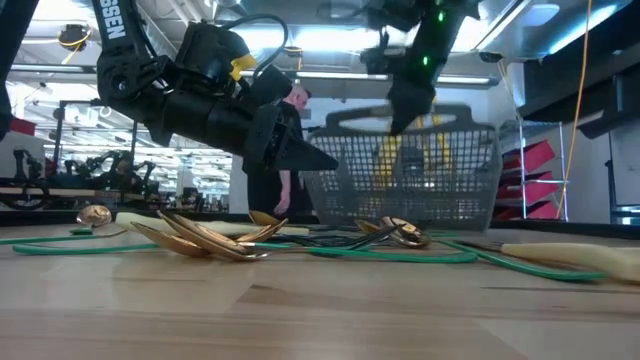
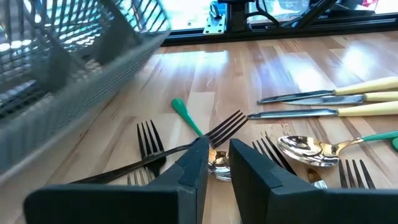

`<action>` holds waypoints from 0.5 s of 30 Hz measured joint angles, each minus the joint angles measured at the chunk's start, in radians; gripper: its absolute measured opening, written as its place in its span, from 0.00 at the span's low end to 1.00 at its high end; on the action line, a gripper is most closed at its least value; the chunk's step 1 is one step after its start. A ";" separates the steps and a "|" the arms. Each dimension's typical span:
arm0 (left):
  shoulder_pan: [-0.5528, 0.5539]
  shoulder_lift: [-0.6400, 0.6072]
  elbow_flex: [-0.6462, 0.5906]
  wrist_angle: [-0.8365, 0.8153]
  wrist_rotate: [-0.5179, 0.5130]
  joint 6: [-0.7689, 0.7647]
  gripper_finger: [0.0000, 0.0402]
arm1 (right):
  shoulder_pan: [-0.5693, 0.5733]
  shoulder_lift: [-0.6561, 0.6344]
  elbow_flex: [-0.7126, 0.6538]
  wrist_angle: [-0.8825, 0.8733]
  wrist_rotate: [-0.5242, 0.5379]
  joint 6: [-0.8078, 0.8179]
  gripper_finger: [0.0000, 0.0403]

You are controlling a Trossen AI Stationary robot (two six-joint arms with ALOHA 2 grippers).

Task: Sort silverware
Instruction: Adjust the gray organizer on the table

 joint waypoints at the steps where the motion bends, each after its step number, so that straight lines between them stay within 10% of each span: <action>1: 0.000 0.000 0.000 0.000 0.000 0.000 0.12 | -0.010 -0.007 0.032 -0.030 -0.034 0.006 0.00; 15: 0.000 0.000 0.000 -0.002 0.000 -0.003 0.12 | -0.282 -0.013 0.200 -0.176 -0.469 0.008 0.00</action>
